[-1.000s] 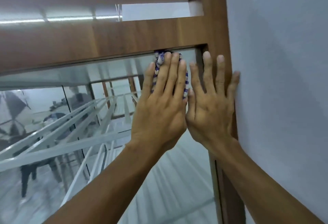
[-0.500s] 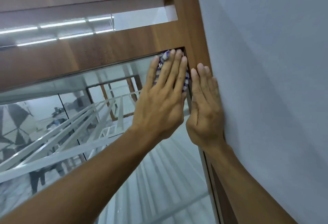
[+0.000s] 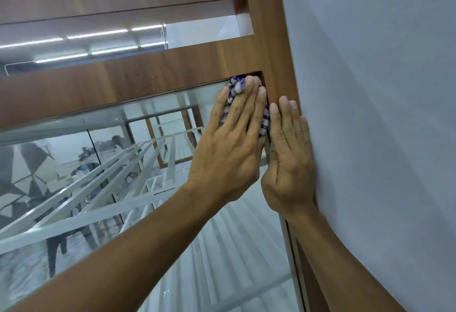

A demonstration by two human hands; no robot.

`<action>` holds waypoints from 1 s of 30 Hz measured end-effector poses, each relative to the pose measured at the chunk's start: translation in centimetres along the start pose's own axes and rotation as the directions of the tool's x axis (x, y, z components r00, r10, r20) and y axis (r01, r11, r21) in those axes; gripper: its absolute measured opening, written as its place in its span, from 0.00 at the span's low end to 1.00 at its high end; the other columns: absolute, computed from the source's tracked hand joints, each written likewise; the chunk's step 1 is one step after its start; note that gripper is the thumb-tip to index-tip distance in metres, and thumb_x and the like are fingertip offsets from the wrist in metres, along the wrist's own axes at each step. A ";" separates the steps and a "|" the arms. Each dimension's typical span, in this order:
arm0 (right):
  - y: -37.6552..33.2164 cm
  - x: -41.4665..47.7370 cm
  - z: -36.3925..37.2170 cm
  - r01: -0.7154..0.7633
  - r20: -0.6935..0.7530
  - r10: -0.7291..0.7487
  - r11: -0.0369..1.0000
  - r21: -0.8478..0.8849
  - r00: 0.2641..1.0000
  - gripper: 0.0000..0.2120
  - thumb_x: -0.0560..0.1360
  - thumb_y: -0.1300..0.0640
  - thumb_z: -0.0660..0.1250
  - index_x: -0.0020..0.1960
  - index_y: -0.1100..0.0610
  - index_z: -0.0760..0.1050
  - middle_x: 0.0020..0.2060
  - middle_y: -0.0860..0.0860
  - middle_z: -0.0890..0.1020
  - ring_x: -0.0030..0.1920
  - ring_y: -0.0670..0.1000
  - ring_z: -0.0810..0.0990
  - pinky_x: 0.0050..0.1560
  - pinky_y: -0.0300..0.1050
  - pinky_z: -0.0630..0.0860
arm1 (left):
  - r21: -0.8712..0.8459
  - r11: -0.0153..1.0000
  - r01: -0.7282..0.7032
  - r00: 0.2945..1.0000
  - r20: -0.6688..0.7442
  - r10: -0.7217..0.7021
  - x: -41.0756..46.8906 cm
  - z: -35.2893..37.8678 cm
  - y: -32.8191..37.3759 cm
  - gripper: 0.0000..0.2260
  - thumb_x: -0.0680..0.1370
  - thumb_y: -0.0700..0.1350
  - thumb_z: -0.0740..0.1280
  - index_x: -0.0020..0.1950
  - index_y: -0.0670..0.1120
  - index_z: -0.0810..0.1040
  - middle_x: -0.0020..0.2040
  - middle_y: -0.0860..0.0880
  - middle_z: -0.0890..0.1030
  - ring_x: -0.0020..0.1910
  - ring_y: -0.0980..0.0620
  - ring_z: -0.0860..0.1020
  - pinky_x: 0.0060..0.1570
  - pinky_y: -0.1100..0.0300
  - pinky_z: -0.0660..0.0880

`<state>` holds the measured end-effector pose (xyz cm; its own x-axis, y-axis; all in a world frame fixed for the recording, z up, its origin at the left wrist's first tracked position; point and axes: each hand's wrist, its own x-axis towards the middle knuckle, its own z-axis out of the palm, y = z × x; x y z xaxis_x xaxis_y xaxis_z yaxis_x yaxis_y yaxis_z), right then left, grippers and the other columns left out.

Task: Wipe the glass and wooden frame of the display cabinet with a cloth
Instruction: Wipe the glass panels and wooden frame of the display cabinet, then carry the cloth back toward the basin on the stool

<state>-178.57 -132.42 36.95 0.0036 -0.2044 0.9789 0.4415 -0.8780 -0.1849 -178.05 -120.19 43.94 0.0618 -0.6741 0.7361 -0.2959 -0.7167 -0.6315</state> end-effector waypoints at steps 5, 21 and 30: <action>-0.6 -0.2 -0.3 -0.021 0.049 0.022 0.999 -0.024 0.999 0.27 0.79 0.70 0.54 0.79 0.64 0.59 0.79 0.60 0.62 0.81 0.59 0.58 0.80 0.60 0.56 | 0.007 1.000 0.000 0.999 0.047 0.000 -1.8 0.0 0.7 0.29 0.87 0.53 0.45 0.84 0.39 0.44 0.84 0.39 0.46 0.84 0.43 0.44 0.82 0.43 0.41; -15.1 -14.6 -5.9 -0.670 0.675 0.358 0.691 0.273 0.645 0.18 0.78 0.73 0.65 0.55 0.53 0.84 0.67 0.43 0.78 0.73 0.38 0.69 0.68 0.23 0.61 | -0.314 0.760 0.569 0.822 0.208 -0.530 -25.9 -9.1 -0.7 0.09 0.82 0.45 0.64 0.48 0.45 0.82 0.37 0.50 0.81 0.35 0.46 0.77 0.30 0.50 0.74; -34.7 -30.0 0.6 -0.543 0.970 -0.180 0.837 0.065 -0.162 0.11 0.79 0.56 0.66 0.57 0.49 0.84 0.51 0.44 0.86 0.53 0.44 0.83 0.57 0.43 0.80 | 0.174 0.455 0.873 0.125 0.824 -0.553 -54.3 -20.4 -5.5 0.16 0.80 0.53 0.62 0.34 0.48 0.71 0.30 0.51 0.73 0.30 0.47 0.73 0.34 0.55 0.69</action>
<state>-193.47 -95.56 14.04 0.7904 0.6112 -0.0412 0.4257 -0.5963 -0.6806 -199.20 -76.02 12.44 0.9564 0.1655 0.2405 0.0850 -0.9461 0.3126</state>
